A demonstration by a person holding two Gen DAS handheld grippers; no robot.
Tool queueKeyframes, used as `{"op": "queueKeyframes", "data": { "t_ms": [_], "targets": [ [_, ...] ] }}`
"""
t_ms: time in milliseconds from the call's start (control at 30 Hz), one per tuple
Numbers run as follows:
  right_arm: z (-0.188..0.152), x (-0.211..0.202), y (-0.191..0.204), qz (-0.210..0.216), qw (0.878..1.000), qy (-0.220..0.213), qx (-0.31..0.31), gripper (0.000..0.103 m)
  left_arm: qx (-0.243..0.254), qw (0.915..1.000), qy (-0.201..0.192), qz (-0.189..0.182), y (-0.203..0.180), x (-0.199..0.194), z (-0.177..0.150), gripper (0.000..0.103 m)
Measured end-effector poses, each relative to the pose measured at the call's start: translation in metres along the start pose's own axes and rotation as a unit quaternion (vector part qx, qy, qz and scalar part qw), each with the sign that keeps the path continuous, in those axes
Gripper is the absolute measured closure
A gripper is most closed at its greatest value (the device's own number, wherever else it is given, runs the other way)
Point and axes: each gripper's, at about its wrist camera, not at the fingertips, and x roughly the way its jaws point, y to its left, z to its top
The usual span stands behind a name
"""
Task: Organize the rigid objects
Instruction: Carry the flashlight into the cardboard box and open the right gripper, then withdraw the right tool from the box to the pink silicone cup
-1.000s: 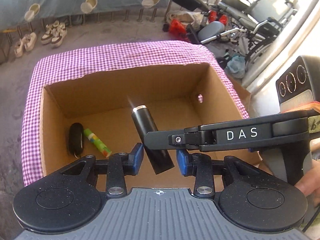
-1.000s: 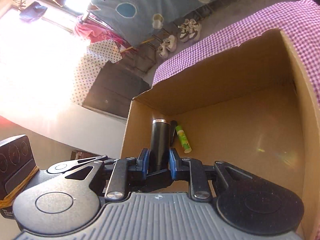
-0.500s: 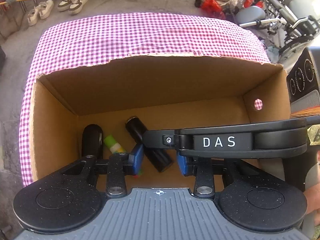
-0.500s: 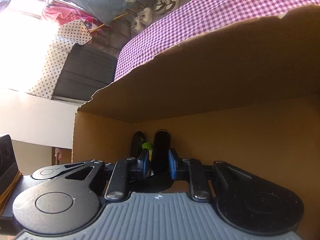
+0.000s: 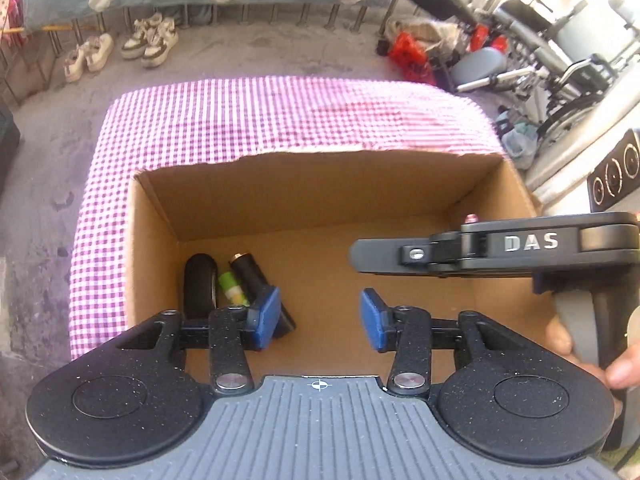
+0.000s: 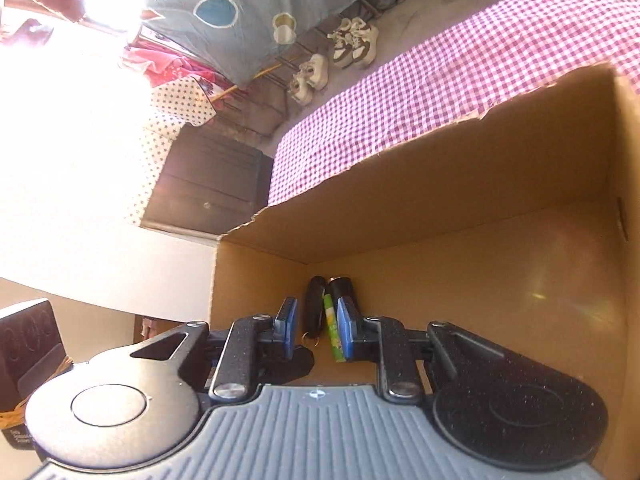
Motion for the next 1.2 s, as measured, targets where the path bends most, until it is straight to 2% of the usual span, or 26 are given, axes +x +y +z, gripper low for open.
{"op": "queueKeyframes", "data": {
  "t_ms": [167,233,300,467,633,733,800,1033,1200],
  "targets": [
    [-0.038,-0.073,0.003,0.039,0.998,-0.046,-0.013,0.079,0.032,0.9975,-0.062,-0.012,-0.016,-0.05,-0.027,0.053],
    [-0.055,-0.098,0.0,0.055,0.996,-0.065,-0.018,0.079,0.044,0.9951,-0.088,-0.014,-0.022,-0.07,-0.042,0.048],
    [-0.081,-0.122,-0.004,0.064,0.994,-0.084,-0.022,0.079,0.055,0.9925,-0.108,-0.017,-0.027,-0.084,-0.061,0.046],
    [-0.149,-0.149,-0.016,0.052,0.992,-0.112,-0.029,0.079,0.062,0.9898,-0.127,-0.019,-0.036,-0.092,-0.114,0.042],
    [-0.211,-0.13,-0.034,0.018,0.993,-0.119,-0.018,0.079,0.054,0.9907,-0.124,-0.015,-0.035,-0.079,-0.165,0.04],
    [-0.23,-0.111,-0.046,-0.002,0.994,-0.113,0.005,0.079,0.054,0.9921,-0.109,-0.033,-0.038,-0.064,-0.188,0.04],
    [-0.242,-0.1,-0.052,-0.022,0.994,-0.105,0.012,0.078,0.071,0.9918,-0.101,-0.035,-0.046,-0.054,-0.201,0.04],
    [-0.254,-0.069,-0.05,-0.093,0.992,-0.078,-0.017,0.078,0.136,0.9876,-0.077,-0.013,-0.078,-0.018,-0.224,0.04],
    [-0.254,-0.055,-0.049,-0.111,0.992,-0.061,-0.025,0.078,0.171,0.9812,-0.088,0.019,-0.089,-0.004,-0.225,0.04]
  ]
}}
